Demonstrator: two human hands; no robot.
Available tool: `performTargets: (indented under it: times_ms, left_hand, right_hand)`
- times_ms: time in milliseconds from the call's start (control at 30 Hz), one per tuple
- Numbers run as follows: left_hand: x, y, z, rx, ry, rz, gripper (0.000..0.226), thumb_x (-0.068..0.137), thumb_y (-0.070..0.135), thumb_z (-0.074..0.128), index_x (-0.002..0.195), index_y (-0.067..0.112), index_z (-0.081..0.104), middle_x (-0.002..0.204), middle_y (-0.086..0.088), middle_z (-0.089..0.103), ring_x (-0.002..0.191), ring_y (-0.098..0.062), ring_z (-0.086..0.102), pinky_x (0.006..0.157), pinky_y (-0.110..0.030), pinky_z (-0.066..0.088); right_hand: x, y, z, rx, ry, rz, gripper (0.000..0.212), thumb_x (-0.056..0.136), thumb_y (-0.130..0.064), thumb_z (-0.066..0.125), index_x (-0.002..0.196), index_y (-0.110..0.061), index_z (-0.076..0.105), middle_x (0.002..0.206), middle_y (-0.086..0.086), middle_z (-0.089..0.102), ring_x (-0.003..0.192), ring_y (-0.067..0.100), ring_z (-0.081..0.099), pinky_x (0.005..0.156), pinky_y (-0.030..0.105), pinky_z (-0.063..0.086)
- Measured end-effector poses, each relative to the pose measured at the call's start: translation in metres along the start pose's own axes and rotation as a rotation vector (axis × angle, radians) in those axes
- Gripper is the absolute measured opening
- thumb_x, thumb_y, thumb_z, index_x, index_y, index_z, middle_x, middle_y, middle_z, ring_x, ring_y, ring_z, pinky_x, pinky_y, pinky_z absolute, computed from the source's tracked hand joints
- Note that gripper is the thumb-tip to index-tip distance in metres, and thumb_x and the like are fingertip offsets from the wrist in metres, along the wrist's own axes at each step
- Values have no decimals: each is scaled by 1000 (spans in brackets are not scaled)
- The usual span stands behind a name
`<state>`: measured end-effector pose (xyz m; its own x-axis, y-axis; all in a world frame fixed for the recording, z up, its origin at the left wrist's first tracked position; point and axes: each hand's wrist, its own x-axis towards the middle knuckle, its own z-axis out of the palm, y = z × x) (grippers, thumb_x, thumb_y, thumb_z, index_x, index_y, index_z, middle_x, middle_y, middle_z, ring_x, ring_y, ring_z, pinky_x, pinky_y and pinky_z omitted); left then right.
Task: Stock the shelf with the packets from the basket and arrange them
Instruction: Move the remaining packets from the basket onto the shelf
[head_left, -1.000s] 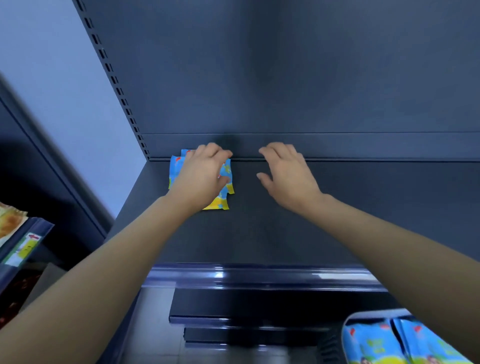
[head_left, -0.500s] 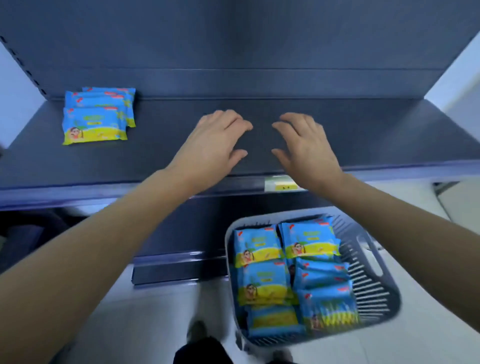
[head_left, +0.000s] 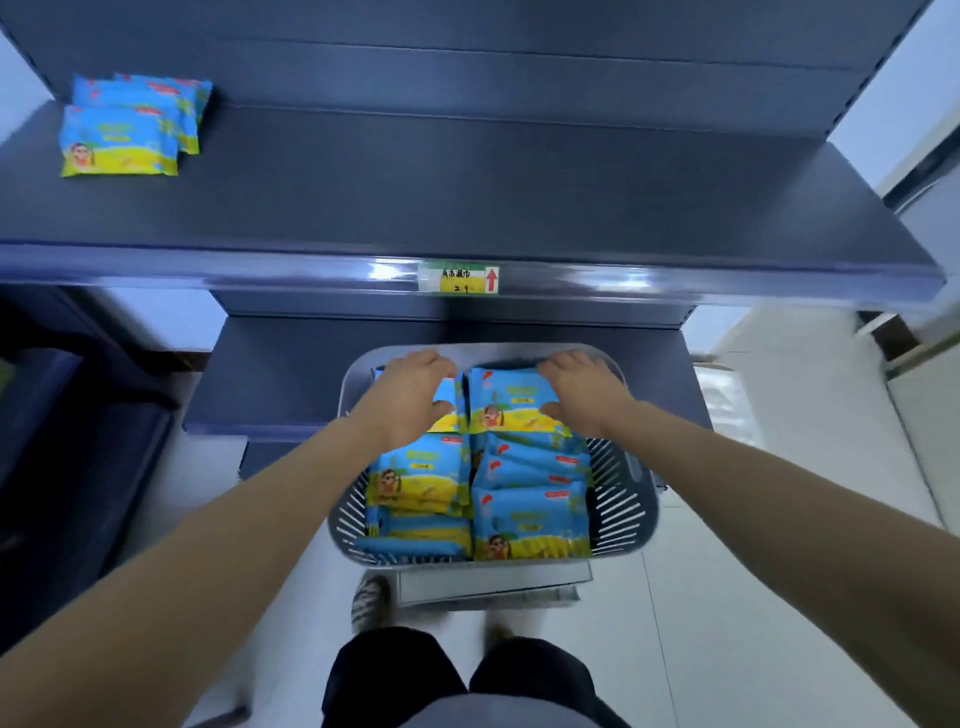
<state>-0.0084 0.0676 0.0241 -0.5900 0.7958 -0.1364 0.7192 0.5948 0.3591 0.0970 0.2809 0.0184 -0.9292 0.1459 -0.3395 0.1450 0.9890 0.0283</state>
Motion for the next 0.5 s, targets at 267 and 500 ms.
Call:
performTargets:
  times_ms: [267, 500]
  left_hand:
    - [-14, -27, 29, 34, -94, -181, 46, 88, 24, 63, 129, 11, 49, 128, -10, 48, 114, -28, 48, 96, -38, 38]
    - [-14, -42, 40, 102, -119, -251, 52, 87, 26, 63, 133, 13, 44, 130, -10, 46, 118, -29, 44, 98, -39, 37]
  right_hand:
    - [22, -6, 19, -19, -57, 90, 75, 84, -43, 64, 142, -9, 30, 141, 17, 32, 133, 37, 27, 106, 47, 29]
    - [18, -6, 4, 77, 15, 53, 41, 86, -20, 59, 124, -11, 48, 127, 15, 50, 121, 35, 43, 92, 46, 42]
